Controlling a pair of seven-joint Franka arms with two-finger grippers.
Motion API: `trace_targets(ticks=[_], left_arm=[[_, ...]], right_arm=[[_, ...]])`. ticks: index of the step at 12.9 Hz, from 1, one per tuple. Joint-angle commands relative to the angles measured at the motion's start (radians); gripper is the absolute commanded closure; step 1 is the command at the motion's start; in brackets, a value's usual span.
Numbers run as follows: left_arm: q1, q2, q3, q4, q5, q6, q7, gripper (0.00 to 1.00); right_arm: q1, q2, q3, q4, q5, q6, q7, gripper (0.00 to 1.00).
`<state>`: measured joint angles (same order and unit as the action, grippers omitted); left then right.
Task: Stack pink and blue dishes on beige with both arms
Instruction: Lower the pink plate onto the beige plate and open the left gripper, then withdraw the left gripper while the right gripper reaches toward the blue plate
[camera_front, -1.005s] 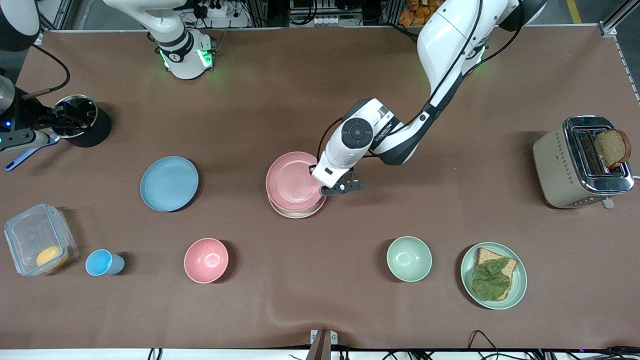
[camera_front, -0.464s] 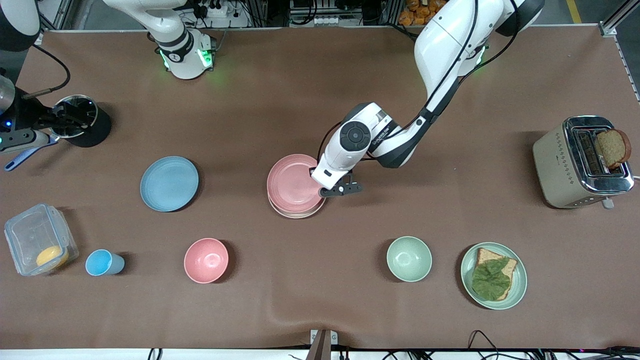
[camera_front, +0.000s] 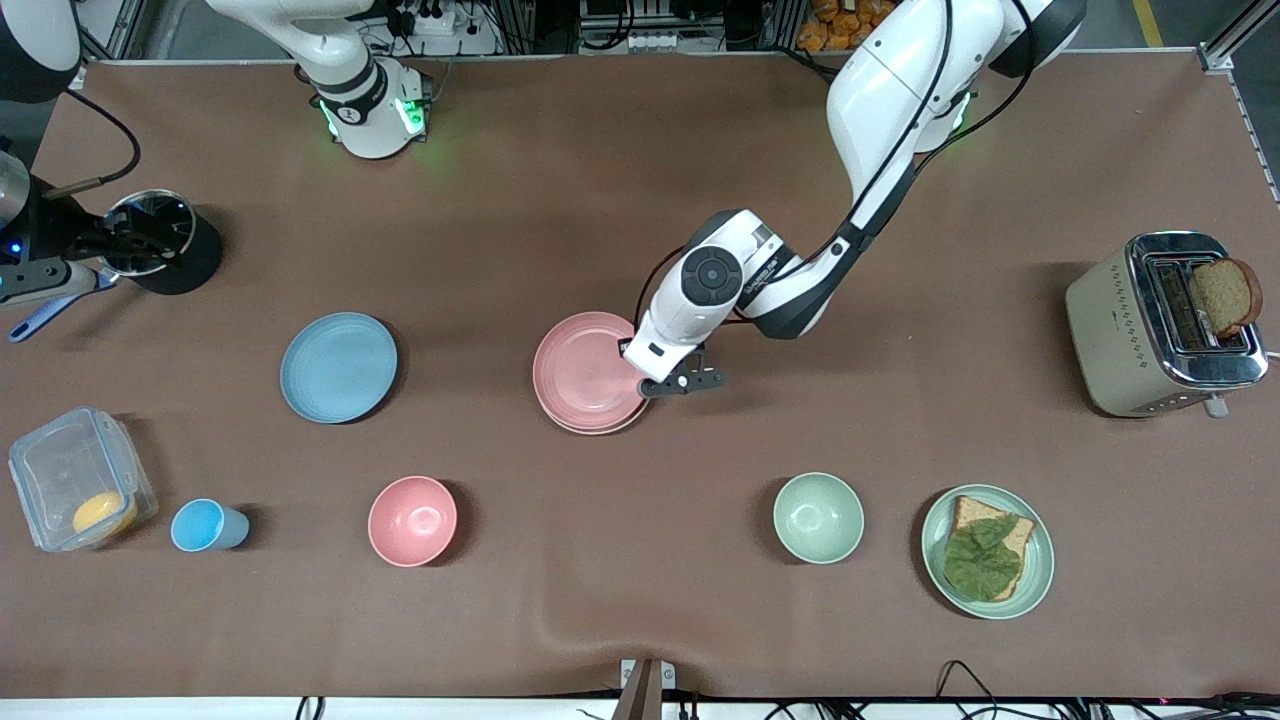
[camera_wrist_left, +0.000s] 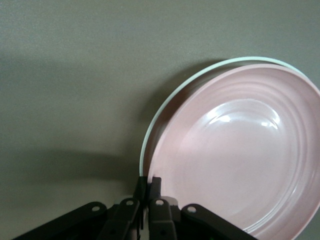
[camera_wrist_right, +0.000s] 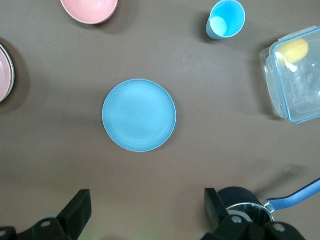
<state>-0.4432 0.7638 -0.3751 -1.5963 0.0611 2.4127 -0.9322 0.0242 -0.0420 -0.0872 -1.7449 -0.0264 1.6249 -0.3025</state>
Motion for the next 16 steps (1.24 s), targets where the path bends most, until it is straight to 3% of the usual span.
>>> trace_targets(ticks=[1,3,4,5,6,8,9,12,16], left_arm=[[-0.012,0.023,0.022,0.026,0.028,0.008,-0.014,1.00],[-0.012,0.031,0.022,0.027,0.026,0.011,-0.014,0.94],[-0.012,0.031,0.022,0.029,0.025,0.011,-0.016,0.88],[-0.012,0.031,0.022,0.029,0.025,0.011,-0.017,0.75],[-0.012,0.031,0.022,0.029,0.025,0.011,-0.020,0.60],[-0.008,0.019,0.022,0.036,0.022,0.011,-0.027,0.04],[-0.005,0.006,0.022,0.045,0.028,0.011,-0.023,0.00],[0.061,-0.113,0.028,0.041,0.029,-0.018,-0.019,0.00],[0.190,-0.337,0.030,0.038,0.029,-0.263,0.120,0.00]], right_arm=[[-0.010,0.014,0.006,0.018,-0.017,0.001,0.009,0.00],[-0.016,0.025,0.003,0.018,-0.014,-0.008,0.010,0.00],[-0.020,0.025,0.003,0.018,-0.013,-0.008,0.013,0.00],[-0.018,0.025,0.003,0.019,-0.013,-0.008,0.013,0.00],[-0.015,0.025,0.004,0.019,-0.013,-0.008,0.000,0.00],[-0.004,0.027,0.007,0.038,-0.020,-0.013,0.006,0.00],[-0.006,0.034,0.007,0.042,-0.020,-0.013,0.005,0.00],[-0.015,0.056,0.007,0.059,-0.014,-0.066,0.005,0.00],[-0.023,0.086,0.006,0.068,0.000,-0.103,0.005,0.00]])
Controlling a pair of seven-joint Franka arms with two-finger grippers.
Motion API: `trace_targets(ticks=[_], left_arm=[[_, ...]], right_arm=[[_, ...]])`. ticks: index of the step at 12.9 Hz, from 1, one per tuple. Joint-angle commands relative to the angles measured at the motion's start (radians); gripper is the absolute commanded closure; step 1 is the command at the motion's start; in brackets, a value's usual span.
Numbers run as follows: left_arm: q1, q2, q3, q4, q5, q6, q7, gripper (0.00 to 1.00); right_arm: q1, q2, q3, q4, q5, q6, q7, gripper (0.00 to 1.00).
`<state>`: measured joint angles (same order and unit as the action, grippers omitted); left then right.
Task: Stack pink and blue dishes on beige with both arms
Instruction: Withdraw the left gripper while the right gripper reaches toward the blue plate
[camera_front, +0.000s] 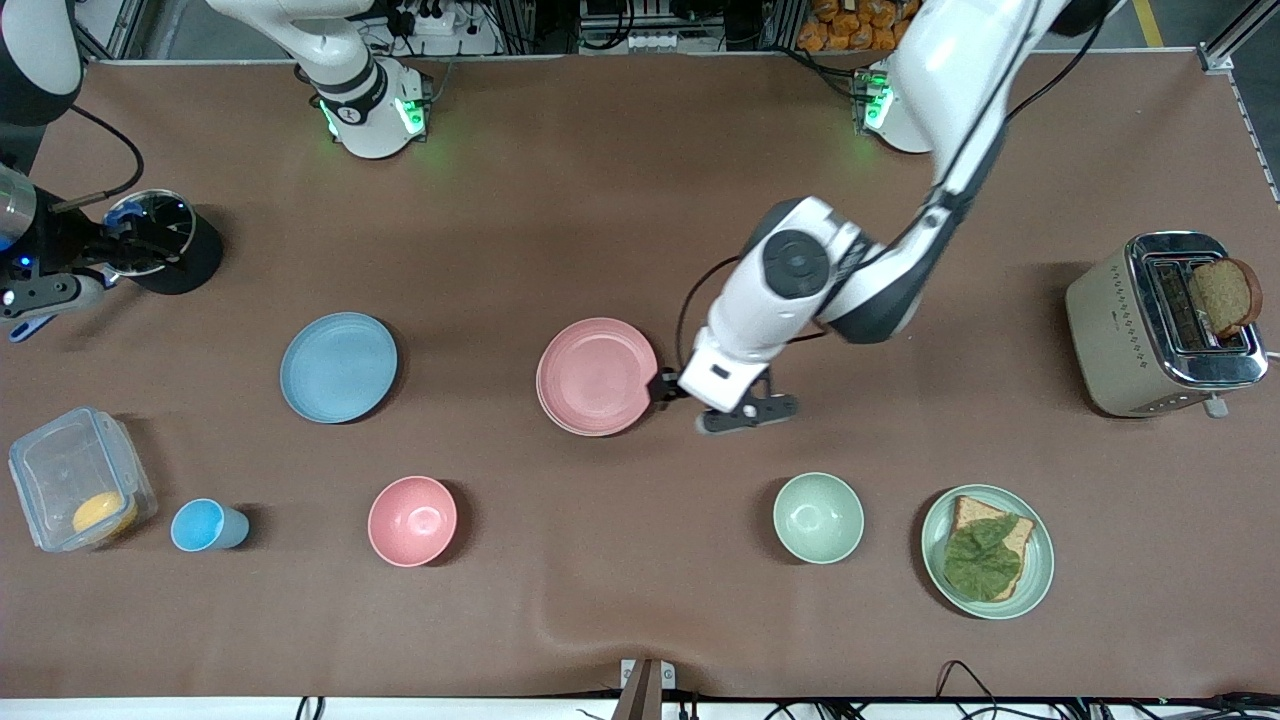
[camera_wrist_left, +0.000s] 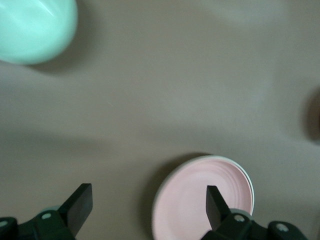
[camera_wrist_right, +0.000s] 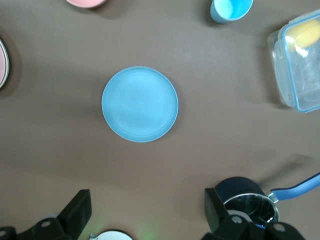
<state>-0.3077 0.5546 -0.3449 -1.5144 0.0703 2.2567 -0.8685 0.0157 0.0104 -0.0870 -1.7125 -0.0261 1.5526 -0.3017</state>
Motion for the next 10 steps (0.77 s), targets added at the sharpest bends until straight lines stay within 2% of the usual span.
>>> trace_targets(ticks=[1,5,10], left_arm=[[0.100,-0.178,0.000,-0.044,0.020,-0.165,0.109,0.00],[0.280,-0.343,-0.003,-0.036,0.019,-0.368,0.380,0.00],[0.374,-0.465,0.000,-0.033,0.019,-0.521,0.520,0.00]], right_arm=[[-0.011,0.063,0.006,0.039,-0.001,-0.020,0.001,0.00],[-0.035,0.175,0.004,0.063,0.003,-0.025,0.001,0.00],[-0.062,0.331,0.004,0.054,0.005,0.066,0.007,0.00]])
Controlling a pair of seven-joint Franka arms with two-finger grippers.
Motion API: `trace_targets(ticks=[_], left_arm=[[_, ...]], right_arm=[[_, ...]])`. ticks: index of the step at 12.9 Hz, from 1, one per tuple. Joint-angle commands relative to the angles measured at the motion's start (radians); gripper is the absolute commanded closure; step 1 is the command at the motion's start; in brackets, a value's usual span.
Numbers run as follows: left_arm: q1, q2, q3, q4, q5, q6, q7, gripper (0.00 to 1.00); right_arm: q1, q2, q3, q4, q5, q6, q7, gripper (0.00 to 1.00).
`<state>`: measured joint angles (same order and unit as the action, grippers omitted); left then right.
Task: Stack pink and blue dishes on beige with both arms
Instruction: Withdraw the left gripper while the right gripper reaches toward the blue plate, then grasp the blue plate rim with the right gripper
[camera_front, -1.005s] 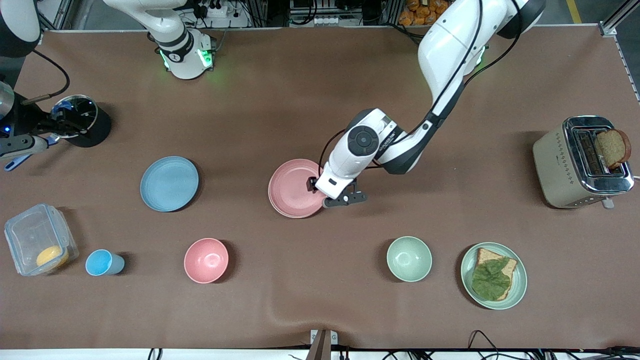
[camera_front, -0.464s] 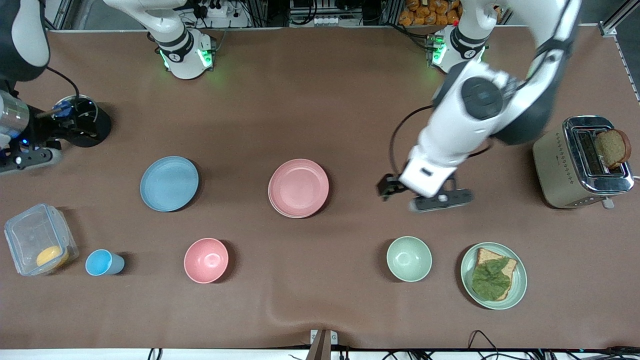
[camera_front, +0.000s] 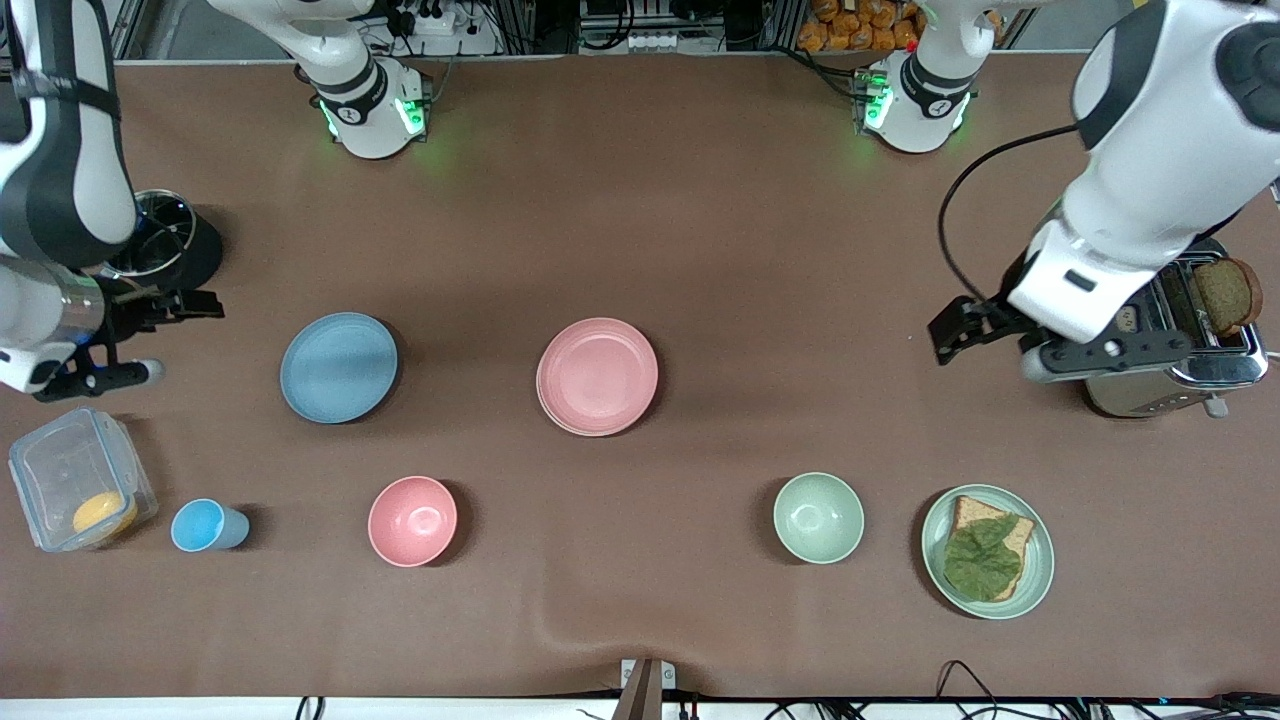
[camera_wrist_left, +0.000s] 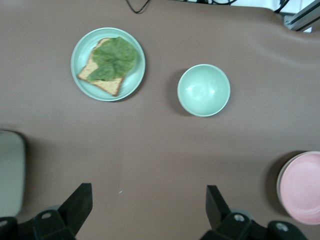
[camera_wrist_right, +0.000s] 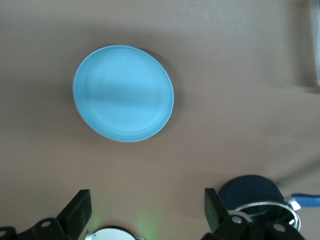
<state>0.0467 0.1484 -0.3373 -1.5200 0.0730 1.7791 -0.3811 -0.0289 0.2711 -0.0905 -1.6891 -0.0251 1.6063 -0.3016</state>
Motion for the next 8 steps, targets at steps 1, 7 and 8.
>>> trace_targets(ticks=[1,7,8], left_arm=[[0.022,-0.093,0.018,-0.029,0.013,-0.061,0.069,0.00],[-0.087,-0.152,0.238,-0.029,-0.002,-0.159,0.168,0.00],[-0.074,-0.152,0.238,-0.029,-0.002,-0.161,0.169,0.00]], right_arm=[[-0.026,0.110,0.008,0.031,0.004,0.042,0.012,0.00],[-0.037,0.286,0.012,-0.017,0.004,0.216,-0.001,0.00],[-0.048,0.305,0.014,-0.017,0.007,0.219,-0.002,0.00]])
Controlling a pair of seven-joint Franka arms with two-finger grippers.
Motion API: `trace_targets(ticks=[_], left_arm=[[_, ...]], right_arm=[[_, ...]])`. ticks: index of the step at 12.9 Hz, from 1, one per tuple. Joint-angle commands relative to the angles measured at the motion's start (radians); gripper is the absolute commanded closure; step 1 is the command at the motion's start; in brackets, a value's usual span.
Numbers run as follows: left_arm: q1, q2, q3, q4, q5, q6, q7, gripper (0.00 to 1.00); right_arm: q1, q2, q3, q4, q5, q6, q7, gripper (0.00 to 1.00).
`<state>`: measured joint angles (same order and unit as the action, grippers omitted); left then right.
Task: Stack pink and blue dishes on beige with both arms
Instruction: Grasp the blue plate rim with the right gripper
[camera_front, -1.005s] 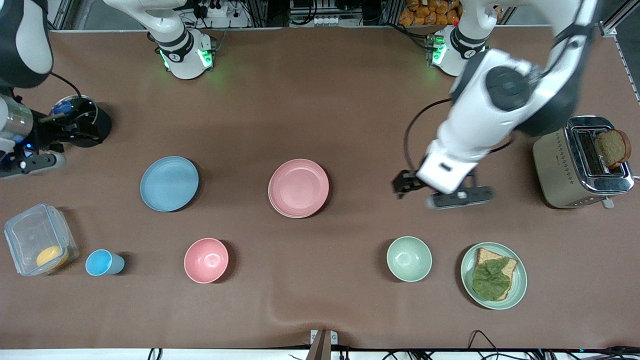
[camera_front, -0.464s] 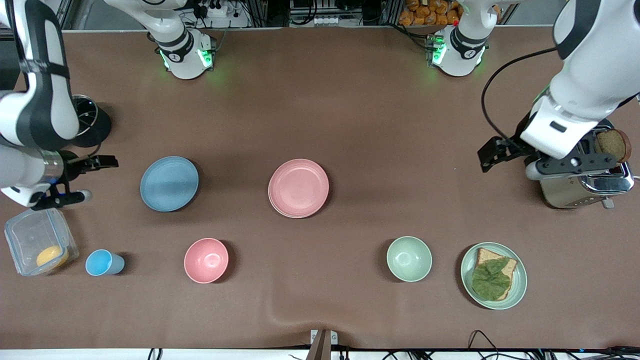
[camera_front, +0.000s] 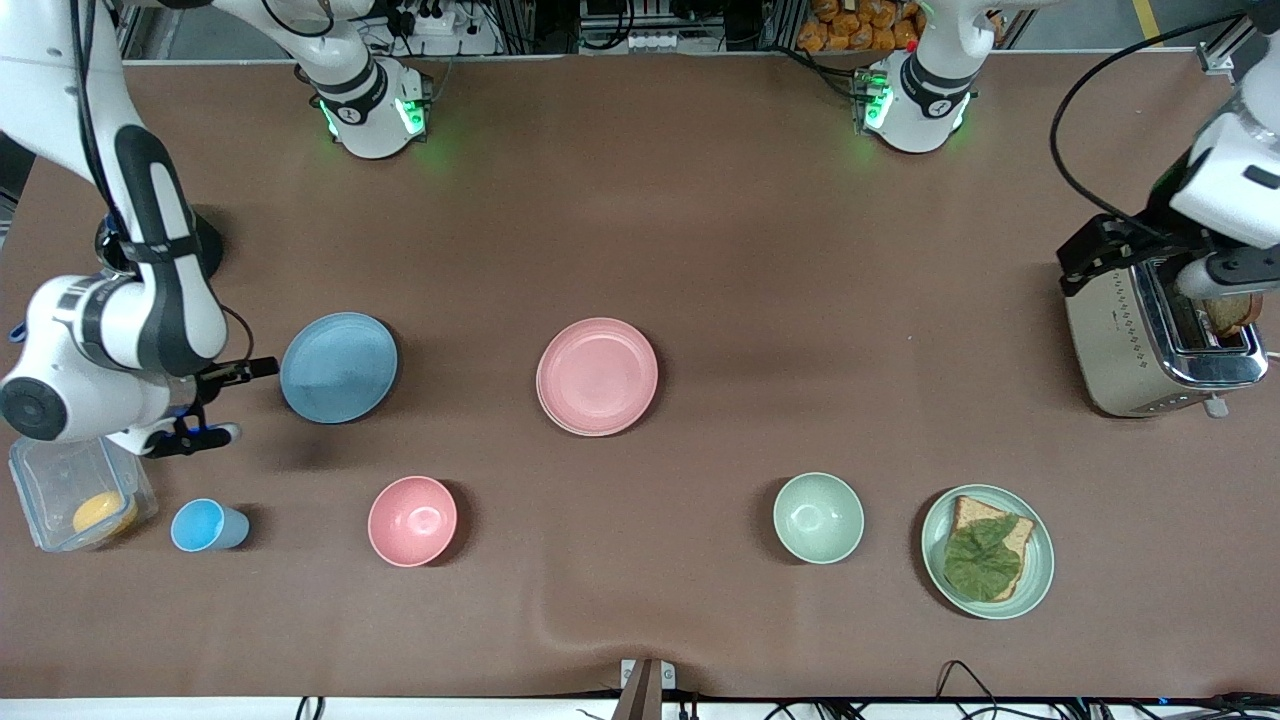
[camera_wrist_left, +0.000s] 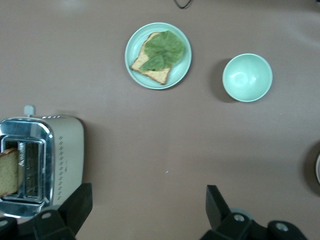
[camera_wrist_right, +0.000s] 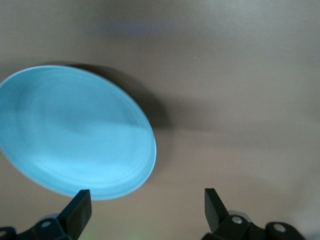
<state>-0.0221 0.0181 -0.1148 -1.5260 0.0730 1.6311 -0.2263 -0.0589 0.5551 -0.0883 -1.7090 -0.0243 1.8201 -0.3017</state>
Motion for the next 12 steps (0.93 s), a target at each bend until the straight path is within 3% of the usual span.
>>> trace_targets(ticks=[1,3,12], left_arm=[[-0.004,-0.021,0.015,-0.023,-0.008,-0.014,0.013,0.00],[-0.004,-0.024,0.014,-0.023,-0.012,-0.016,0.012,0.00],[-0.013,-0.017,0.009,-0.026,-0.010,-0.016,0.001,0.00]], right_arm=[[-0.025,0.043,0.010,0.005,0.045,0.019,-0.011,0.00],[-0.041,0.069,0.010,0.005,0.090,0.047,-0.046,0.00],[-0.038,0.112,0.010,0.003,0.093,0.081,-0.031,0.00]])
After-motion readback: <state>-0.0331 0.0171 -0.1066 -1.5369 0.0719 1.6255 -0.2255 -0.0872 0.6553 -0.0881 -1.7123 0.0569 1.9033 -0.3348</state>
